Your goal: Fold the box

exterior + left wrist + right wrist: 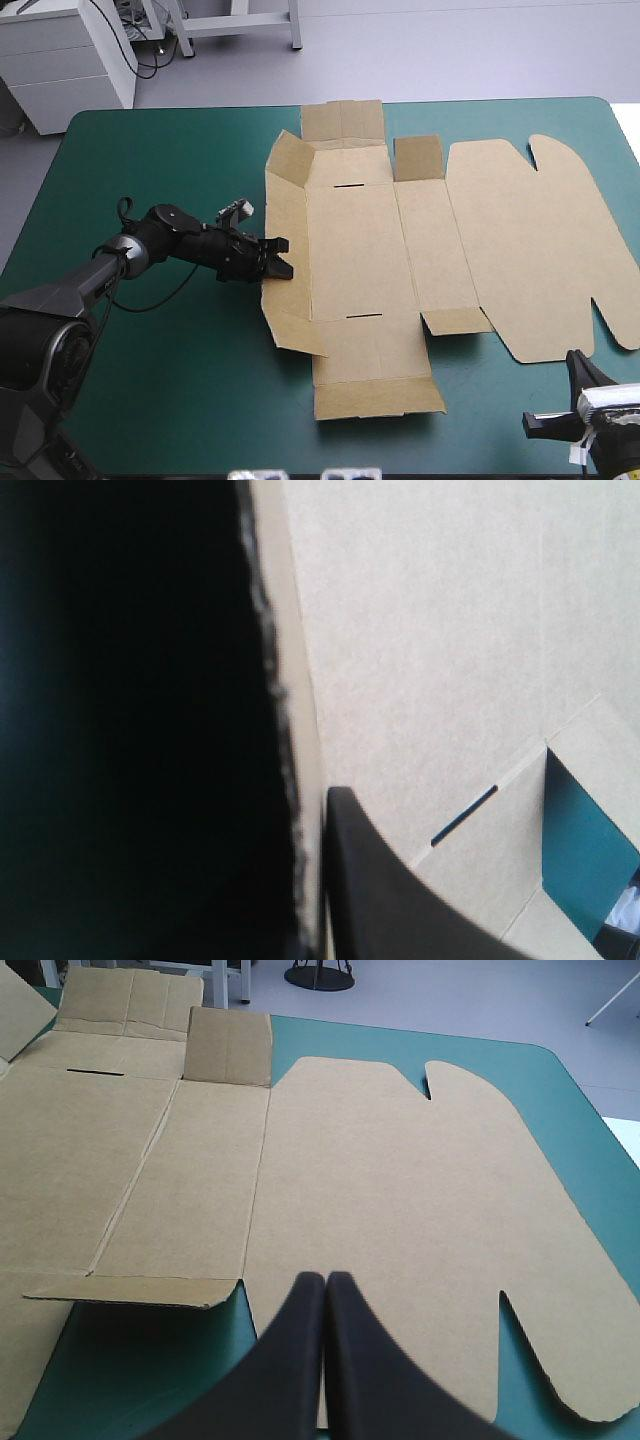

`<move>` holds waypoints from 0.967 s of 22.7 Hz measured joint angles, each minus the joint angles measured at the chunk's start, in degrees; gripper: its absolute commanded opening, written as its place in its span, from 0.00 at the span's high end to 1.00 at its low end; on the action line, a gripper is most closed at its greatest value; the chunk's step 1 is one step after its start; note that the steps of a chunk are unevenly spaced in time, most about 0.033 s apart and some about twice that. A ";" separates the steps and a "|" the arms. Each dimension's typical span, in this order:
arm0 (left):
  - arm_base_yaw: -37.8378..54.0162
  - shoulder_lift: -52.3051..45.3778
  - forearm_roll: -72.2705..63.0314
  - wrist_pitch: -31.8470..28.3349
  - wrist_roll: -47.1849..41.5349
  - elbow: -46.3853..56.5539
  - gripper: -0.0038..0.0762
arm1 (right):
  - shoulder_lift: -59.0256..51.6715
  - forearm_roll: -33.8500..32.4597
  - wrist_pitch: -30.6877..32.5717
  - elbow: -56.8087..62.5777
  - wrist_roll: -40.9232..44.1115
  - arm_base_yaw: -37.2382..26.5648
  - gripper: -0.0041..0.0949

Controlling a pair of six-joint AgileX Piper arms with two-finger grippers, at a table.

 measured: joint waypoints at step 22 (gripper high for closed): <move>-5.08 0.50 57.23 18.79 -6.02 -33.74 0.96 | 0.00 0.00 0.00 0.00 0.00 0.00 0.98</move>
